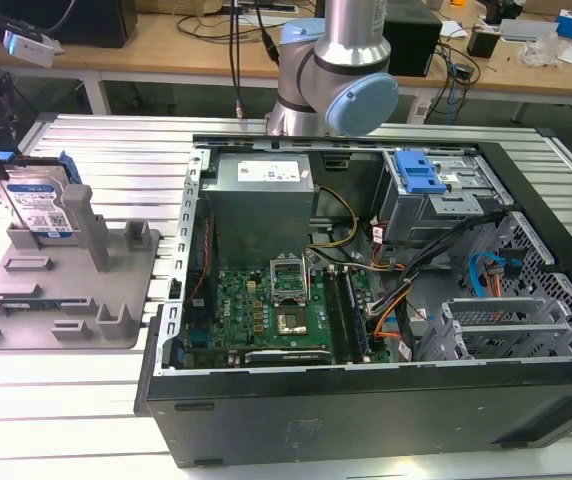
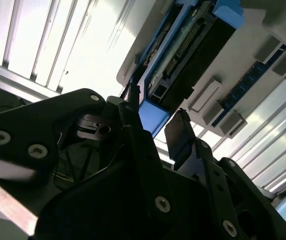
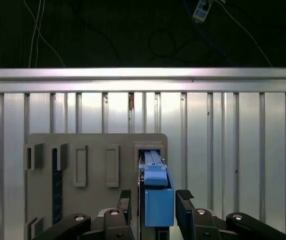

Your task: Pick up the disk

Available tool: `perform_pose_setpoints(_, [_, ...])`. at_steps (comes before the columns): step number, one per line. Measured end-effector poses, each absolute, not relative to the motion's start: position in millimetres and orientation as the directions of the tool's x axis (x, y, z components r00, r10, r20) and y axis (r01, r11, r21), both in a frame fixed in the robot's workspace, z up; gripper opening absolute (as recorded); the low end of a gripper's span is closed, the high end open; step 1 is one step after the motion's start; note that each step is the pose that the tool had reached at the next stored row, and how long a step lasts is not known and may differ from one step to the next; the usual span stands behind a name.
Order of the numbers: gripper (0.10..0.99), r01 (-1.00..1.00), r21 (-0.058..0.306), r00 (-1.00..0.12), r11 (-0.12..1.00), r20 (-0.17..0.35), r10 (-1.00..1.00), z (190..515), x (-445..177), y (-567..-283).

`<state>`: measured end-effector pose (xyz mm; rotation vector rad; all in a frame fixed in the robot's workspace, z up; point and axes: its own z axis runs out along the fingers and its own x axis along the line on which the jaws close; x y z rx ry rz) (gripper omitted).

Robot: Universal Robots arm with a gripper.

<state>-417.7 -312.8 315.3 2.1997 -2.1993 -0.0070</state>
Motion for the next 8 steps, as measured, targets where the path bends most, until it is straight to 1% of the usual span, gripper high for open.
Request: perform_pose_setpoints(8, [0.482,-1.0,0.025,0.0,0.0,0.019,-1.0,307.3,-417.8,-312.7])
